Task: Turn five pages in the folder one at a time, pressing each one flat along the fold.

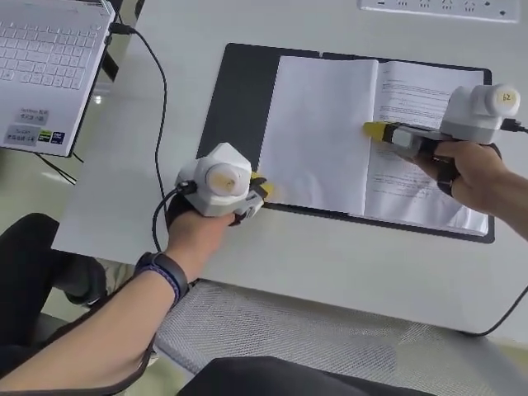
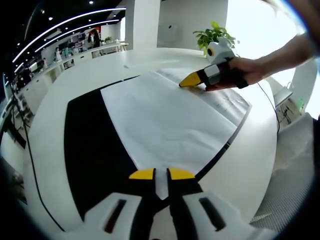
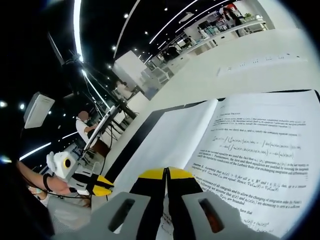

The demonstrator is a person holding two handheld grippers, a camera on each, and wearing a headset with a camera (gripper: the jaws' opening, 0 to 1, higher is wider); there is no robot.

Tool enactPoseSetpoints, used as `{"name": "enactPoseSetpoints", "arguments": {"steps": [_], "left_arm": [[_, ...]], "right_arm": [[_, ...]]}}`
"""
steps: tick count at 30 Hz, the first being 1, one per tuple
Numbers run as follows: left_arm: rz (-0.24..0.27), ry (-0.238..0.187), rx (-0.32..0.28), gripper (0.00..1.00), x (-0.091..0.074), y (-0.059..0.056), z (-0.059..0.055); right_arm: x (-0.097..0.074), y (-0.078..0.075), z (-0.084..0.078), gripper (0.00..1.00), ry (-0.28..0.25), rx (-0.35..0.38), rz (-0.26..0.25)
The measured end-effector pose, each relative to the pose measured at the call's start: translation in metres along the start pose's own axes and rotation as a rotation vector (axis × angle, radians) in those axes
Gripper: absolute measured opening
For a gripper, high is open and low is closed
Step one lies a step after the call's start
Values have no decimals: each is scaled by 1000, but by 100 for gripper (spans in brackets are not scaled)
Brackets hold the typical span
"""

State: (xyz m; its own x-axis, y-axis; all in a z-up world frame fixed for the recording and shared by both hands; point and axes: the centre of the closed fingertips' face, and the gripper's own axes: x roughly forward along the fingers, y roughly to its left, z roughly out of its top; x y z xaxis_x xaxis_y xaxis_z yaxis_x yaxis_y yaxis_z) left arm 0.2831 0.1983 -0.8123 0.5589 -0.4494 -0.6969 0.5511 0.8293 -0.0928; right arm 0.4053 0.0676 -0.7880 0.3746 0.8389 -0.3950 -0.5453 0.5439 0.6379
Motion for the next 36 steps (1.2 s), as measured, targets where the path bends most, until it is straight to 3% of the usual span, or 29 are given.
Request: {"name": "enactPoseSetpoints", "arguments": {"steps": [9,17,23,36], "left_arm": [[-1,3,1,7,-8,-6,4],[-2,4,-2,6,-7,-5,4],[-5,5,0,6,-7,-3,4],[-7,4,-10,6,-5,-2,4]], "right_arm": [[16,-20,19,0,-11,3,-14],[25,-45,40,0,-64,57,-35],[30,-63,56,0,-147,128,-73],[43,-79,84,0,-256,207,-125]]}}
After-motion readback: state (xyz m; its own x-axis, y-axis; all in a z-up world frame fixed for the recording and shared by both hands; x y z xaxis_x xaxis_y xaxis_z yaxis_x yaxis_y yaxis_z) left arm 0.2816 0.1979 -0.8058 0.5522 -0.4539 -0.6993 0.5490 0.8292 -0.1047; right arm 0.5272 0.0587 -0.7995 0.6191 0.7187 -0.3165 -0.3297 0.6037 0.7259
